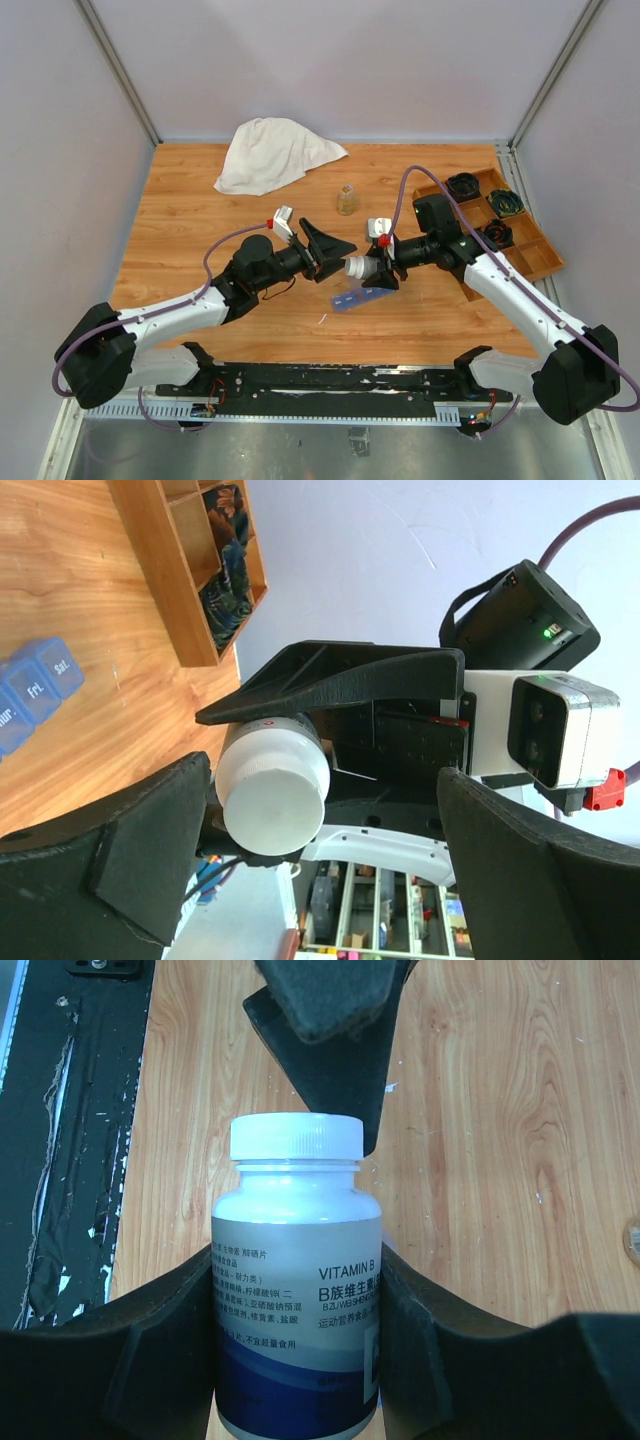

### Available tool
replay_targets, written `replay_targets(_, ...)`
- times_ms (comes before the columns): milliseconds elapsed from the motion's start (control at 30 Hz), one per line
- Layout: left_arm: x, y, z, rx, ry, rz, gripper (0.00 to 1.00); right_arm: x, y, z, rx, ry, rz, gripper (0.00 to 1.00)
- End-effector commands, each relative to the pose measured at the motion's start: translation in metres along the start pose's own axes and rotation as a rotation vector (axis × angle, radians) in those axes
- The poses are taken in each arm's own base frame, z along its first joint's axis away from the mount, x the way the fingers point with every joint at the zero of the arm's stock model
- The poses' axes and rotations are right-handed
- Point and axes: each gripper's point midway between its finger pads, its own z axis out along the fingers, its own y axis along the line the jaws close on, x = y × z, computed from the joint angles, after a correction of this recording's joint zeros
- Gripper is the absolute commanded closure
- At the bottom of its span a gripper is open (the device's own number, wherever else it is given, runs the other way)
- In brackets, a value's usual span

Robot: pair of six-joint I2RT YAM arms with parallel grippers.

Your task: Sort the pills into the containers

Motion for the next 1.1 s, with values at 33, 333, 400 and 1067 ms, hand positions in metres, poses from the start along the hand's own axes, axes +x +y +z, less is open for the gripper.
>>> replay_targets(33,-0.008,0.006,-0.003,-0.027,-0.045,0.05,0.02,-0.006,0.001,-0.002,-0.012,-0.018,-0.01,0.99)
replay_targets(333,-0.043,0.008,-0.018,-0.052,-0.216,0.473,0.01,-0.007,0.002,-0.003,-0.011,-0.022,-0.014,0.99)
replay_targets(400,-0.043,-0.005,-0.031,0.041,-0.24,0.67,0.01,-0.007,0.002,-0.003,-0.012,-0.022,-0.013,1.0)
replay_targets(1067,0.018,0.004,-0.026,0.517,0.105,1.901,0.01,-0.005,0.007,0.0,-0.048,-0.03,-0.018,0.99)
